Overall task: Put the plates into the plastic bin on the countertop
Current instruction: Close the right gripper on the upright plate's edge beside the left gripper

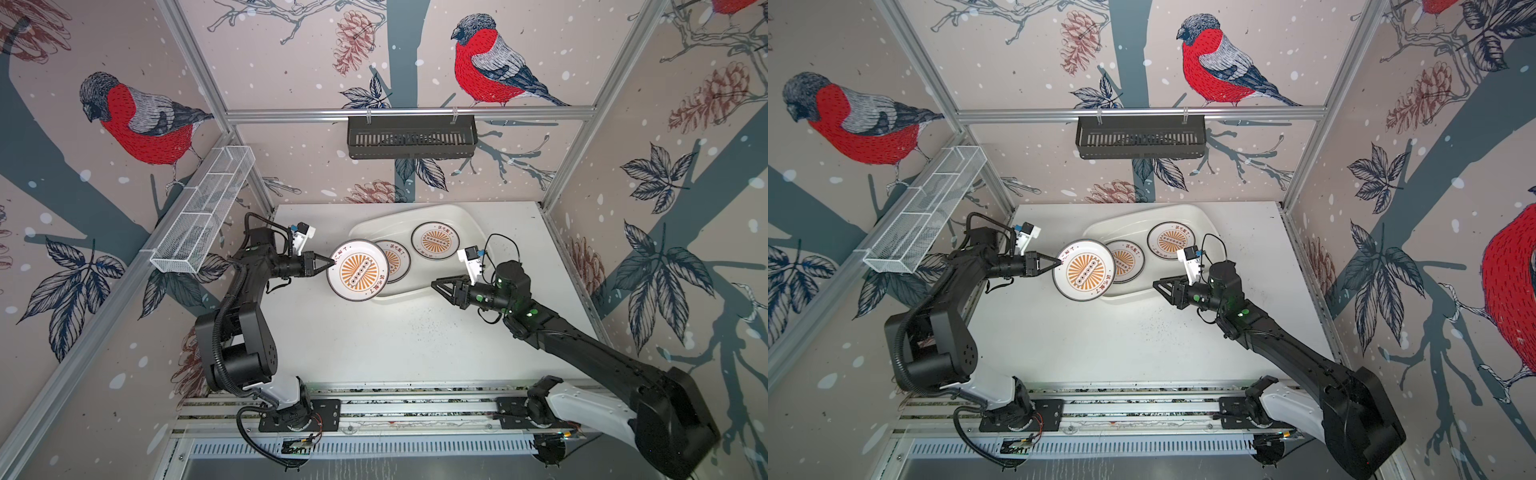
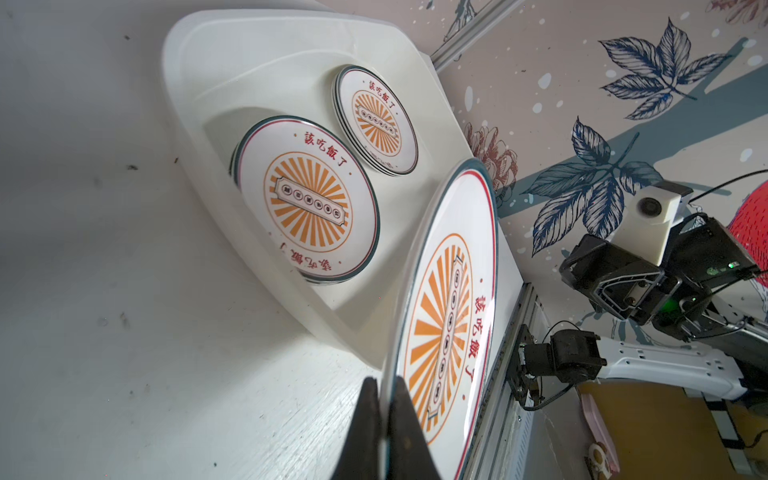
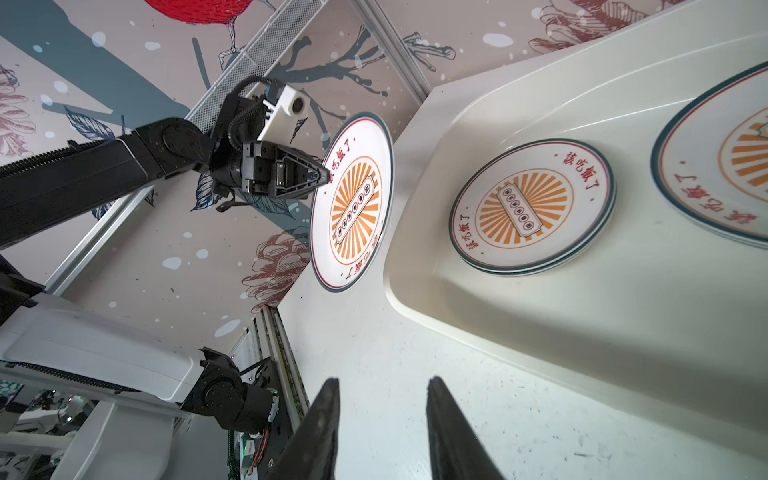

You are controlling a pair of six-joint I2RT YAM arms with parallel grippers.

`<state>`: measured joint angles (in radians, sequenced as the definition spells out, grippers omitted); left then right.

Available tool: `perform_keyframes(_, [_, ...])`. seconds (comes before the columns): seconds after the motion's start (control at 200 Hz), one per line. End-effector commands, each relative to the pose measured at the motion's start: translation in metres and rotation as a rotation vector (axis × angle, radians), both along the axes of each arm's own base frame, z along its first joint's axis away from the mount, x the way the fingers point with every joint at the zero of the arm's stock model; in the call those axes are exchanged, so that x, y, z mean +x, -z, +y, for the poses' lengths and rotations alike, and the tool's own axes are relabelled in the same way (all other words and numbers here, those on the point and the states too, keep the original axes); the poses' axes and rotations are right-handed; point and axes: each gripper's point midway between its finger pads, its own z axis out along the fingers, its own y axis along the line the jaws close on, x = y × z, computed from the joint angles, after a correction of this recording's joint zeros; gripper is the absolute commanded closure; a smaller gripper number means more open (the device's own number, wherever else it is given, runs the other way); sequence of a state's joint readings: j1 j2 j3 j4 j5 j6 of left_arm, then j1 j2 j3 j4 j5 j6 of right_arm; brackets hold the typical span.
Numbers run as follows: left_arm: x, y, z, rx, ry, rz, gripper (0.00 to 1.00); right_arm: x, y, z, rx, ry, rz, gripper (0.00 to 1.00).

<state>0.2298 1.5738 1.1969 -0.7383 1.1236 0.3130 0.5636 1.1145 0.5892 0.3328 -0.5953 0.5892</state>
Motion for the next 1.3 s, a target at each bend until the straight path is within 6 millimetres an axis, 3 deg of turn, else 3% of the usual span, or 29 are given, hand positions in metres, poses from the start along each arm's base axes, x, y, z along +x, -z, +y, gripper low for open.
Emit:
perform_keyframes(0.0, [-0.002, -0.011, -0.019, -0.017, 0.066, 0.001, 1.00, 0.005, -0.003, 0.005, -0.005, 0.008, -0.039, 0.60])
perform_keyframes(0.185, [-0.004, -0.016, -0.052, 0.021, 0.163, -0.005, 1.00, 0.011, -0.007, 0.010, 0.007, 0.038, -0.045, 0.57])
perform_keyframes(0.475, [-0.010, -0.027, -0.081, 0.068, 0.222, -0.047, 1.00, 0.022, -0.011, 0.008, 0.062, 0.111, -0.050, 0.54])
perform_keyframes(1.101, [-0.019, -0.045, -0.093, 0.108, 0.238, -0.125, 1.00, 0.028, -0.007, 0.041, 0.083, 0.022, -0.013, 0.62])
perform_keyframes(1.296, [-0.022, -0.047, -0.096, 0.116, 0.246, -0.139, 1.00, 0.029, -0.003, 0.045, 0.080, 0.014, -0.004, 0.68])
